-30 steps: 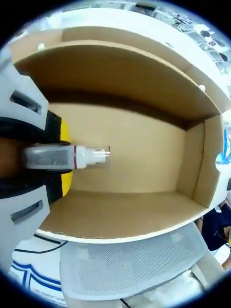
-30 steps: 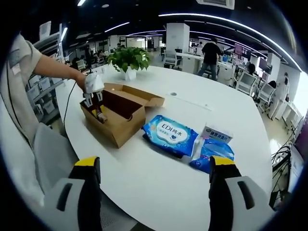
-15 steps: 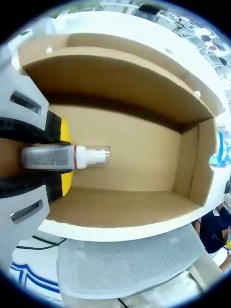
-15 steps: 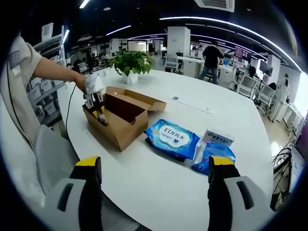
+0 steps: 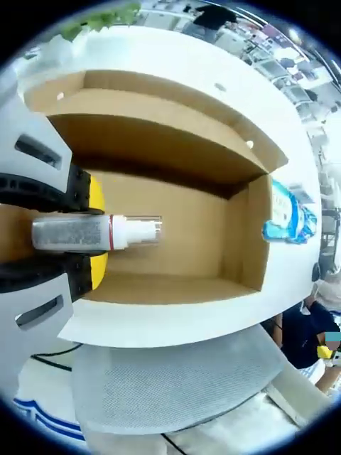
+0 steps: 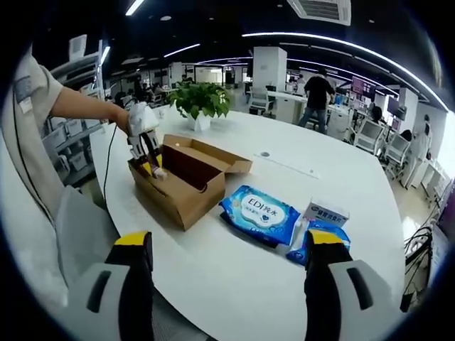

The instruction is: Operate the shoe box by opening the lid, removing the specified soft item, and placing it in the target area until the item is outside and the box remains undamaged.

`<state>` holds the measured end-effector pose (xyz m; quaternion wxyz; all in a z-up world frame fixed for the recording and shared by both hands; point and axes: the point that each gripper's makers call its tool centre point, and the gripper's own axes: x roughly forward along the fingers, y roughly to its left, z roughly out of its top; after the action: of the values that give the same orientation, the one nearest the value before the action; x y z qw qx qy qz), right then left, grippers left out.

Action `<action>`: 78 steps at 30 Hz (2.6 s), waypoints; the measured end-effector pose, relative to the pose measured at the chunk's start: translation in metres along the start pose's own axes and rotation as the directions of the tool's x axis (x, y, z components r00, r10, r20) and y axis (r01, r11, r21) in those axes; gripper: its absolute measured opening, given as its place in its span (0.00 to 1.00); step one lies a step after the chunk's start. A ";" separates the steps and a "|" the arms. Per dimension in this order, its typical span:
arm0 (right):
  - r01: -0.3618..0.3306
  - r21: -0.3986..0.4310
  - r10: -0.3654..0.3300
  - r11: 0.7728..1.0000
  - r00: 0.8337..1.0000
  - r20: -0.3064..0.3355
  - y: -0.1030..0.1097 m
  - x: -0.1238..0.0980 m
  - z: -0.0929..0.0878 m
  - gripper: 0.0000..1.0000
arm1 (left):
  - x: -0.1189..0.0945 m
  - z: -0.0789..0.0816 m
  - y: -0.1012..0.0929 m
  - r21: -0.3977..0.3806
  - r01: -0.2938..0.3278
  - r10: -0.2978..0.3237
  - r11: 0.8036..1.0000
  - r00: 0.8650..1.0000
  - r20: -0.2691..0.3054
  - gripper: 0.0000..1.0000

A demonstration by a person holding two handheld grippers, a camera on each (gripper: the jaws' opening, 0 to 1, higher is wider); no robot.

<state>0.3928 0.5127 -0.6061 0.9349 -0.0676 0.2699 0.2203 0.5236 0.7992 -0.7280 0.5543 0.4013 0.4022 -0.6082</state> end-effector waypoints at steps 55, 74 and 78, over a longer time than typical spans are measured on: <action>-0.242 -0.043 0.246 0.969 0.956 0.159 0.073 0.030 0.040 0.46 | -0.037 0.145 -0.084 0.162 0.060 -0.126 0.985 0.893 0.432 0.18; -0.344 -0.055 0.348 0.937 0.910 0.225 0.099 0.036 0.059 0.35 | -0.054 0.183 -0.115 0.173 0.140 -0.217 0.975 0.772 0.597 0.18; -0.360 -0.064 0.364 0.931 0.903 0.227 0.103 0.038 0.061 0.33 | -0.056 0.187 -0.120 0.189 0.145 -0.232 0.971 0.756 0.612 0.18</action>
<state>0.4040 0.6343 -0.5756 0.9023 0.0006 0.1626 0.3992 0.3998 0.6516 -0.6045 0.5653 0.1674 0.1916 -0.7847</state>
